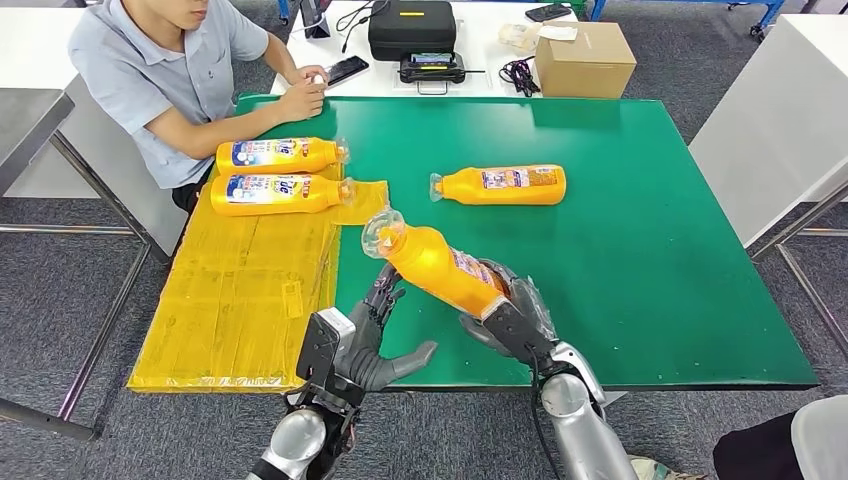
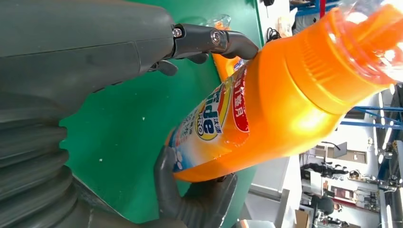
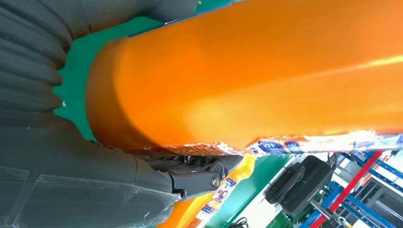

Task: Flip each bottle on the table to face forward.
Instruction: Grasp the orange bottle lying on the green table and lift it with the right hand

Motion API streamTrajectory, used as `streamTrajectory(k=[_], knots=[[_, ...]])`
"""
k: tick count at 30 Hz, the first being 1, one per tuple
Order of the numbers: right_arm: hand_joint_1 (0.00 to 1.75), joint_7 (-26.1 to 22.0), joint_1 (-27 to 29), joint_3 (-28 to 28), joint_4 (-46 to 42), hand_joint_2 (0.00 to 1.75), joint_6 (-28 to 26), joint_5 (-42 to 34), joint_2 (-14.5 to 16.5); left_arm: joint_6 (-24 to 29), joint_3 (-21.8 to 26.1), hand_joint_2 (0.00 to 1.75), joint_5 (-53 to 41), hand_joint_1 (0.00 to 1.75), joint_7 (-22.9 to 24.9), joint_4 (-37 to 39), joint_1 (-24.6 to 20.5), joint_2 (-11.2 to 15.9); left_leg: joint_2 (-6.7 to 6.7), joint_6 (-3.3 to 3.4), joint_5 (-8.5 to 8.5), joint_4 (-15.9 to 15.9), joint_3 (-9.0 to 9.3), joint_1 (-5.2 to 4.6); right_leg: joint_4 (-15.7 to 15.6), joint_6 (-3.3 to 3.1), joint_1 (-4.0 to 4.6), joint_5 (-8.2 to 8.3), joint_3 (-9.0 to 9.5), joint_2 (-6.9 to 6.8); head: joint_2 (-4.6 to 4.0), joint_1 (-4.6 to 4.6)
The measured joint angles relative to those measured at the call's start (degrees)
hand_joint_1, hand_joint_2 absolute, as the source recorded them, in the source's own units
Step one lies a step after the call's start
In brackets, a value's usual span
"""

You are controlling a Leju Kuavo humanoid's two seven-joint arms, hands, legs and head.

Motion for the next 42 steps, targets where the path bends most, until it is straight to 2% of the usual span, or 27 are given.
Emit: streamTrajectory(k=[6,10,14,21,26,36,42], knots=[[1.75,-0.14,-0.64,2.22,0.18,1.75,-2.73,2.83,2.15,-1.93,-0.61,1.75,9.82,0.00,-2.99,1.23,-1.99,-0.24,0.04,0.00,0.00,0.00,-0.01,0.00,0.00,0.00,0.01,0.01,-0.03,0.01,0.00,-0.01],[1.75,-0.15,-0.96,4.09,0.68,1.75,-2.87,2.88,3.25,-0.53,-0.57,1.75,11.58,0.00,-5.24,2.36,-3.08,-0.49,-0.01,0.00,0.02,0.00,-0.01,0.03,0.01,0.00,0.02,0.00,-0.04,-0.01,0.00,0.00],[1.75,-0.36,-1.03,5.25,1.43,1.75,-2.72,2.25,3.71,0.52,-0.60,1.75,12.87,0.00,-6.12,3.14,-3.90,-0.61,0.00,0.00,0.02,0.00,-0.05,0.02,0.02,0.00,0.01,0.00,-0.06,0.00,0.00,0.01],[1.75,-1.91,-1.75,6.62,3.55,1.75,-2.63,0.82,4.11,-2.51,-1.20,1.75,21.89,0.00,-7.49,6.67,-6.03,-0.79,-0.02,0.00,0.02,0.00,-0.08,0.00,0.02,0.00,0.00,0.00,-0.08,-0.01,0.00,0.01],[1.75,-2.52,-1.86,7.33,5.27,1.75,-2.76,0.06,4.18,-2.09,-1.55,1.75,22.32,0.00,-9.17,8.88,-6.92,-0.99,-0.01,0.00,0.02,0.00,-0.09,0.01,0.02,0.00,0.00,0.00,-0.09,-0.01,0.00,0.01],[1.75,-3.10,-3.05,7.58,8.11,1.75,1.51,-4.59,4.30,-0.97,-1.84,1.75,22.38,0.00,-10.75,10.25,-8.12,-1.39,-0.01,0.00,0.02,0.00,-0.10,0.01,0.02,0.00,0.00,0.00,-0.10,-0.01,0.00,0.02],[1.75,-2.51,-3.55,7.99,9.46,1.75,1.90,-5.45,4.30,4.73,-2.96,1.75,16.53,0.00,-14.21,10.44,-8.63,-1.49,-0.01,0.00,0.02,0.00,-0.11,0.01,0.02,0.00,0.00,0.00,-0.10,-0.01,0.00,0.02]])
